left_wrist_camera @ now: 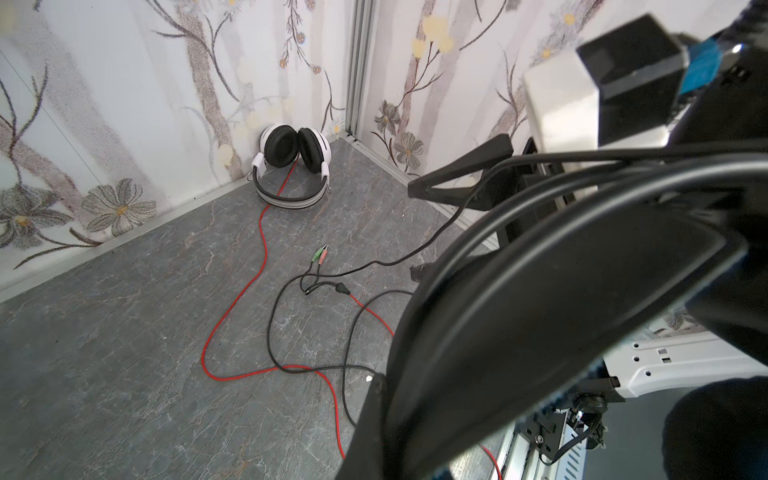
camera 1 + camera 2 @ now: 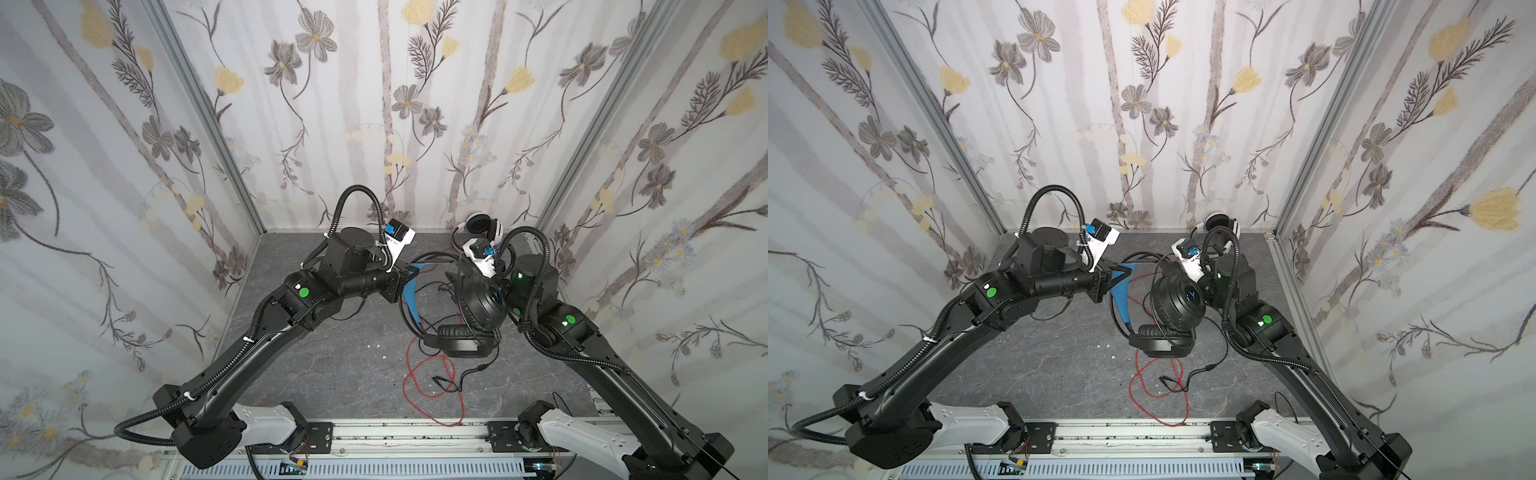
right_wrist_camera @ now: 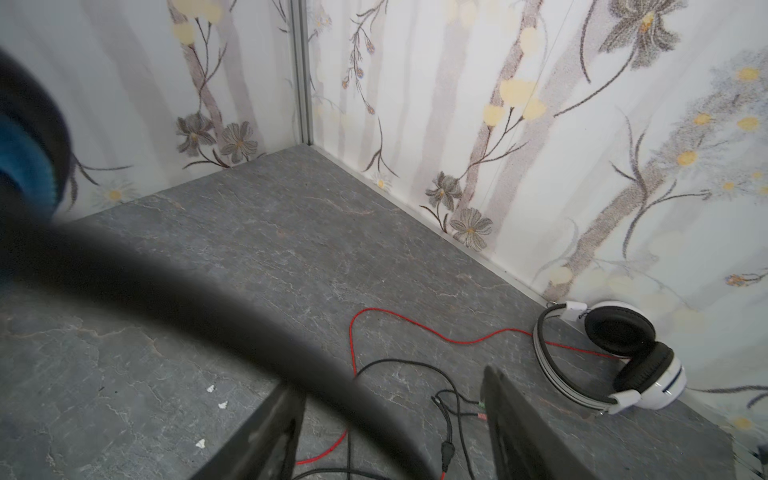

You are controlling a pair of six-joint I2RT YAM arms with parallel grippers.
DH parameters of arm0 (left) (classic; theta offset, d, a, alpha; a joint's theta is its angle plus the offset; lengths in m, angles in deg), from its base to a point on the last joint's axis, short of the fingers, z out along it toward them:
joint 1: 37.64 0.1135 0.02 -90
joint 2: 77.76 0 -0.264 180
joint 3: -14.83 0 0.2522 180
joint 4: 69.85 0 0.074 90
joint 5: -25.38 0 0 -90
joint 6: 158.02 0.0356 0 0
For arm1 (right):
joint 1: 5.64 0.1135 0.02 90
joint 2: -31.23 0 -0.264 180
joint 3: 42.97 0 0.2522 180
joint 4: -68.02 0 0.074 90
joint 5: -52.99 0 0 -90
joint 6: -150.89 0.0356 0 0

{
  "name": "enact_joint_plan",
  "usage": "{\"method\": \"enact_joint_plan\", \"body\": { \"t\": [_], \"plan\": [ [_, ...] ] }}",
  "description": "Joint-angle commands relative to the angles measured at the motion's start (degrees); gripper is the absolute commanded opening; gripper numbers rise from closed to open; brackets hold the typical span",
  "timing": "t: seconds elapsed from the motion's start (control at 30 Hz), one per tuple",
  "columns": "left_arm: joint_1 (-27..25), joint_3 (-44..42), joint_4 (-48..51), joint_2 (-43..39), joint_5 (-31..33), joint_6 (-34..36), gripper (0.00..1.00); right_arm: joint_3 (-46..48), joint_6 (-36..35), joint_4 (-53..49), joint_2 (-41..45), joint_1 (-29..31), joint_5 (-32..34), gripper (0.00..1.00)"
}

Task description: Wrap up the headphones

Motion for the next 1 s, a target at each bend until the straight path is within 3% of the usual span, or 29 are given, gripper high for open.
{"method": "enact_joint_plan", "body": {
  "t": [0.0, 0.33, 0.97],
  "plan": [
    [0.1, 0.8, -8.3, -0.4, -0.8, -4.4, 0.00, 2.7, 2.6, 7.6, 1.3, -0.5, -5.3, 0.69],
    [0.0, 7.5, -6.7, 1.6, 0.8, -7.1, 0.00, 8.3, 8.9, 18.4, 0.8, -4.8, -15.1, 0.69],
    [0.0, 16.5, -2.1, 5.1, 3.6, -10.9, 0.00, 11.7, 13.3, 29.5, -4.9, -7.0, -17.4, 0.63]
  ]
}}
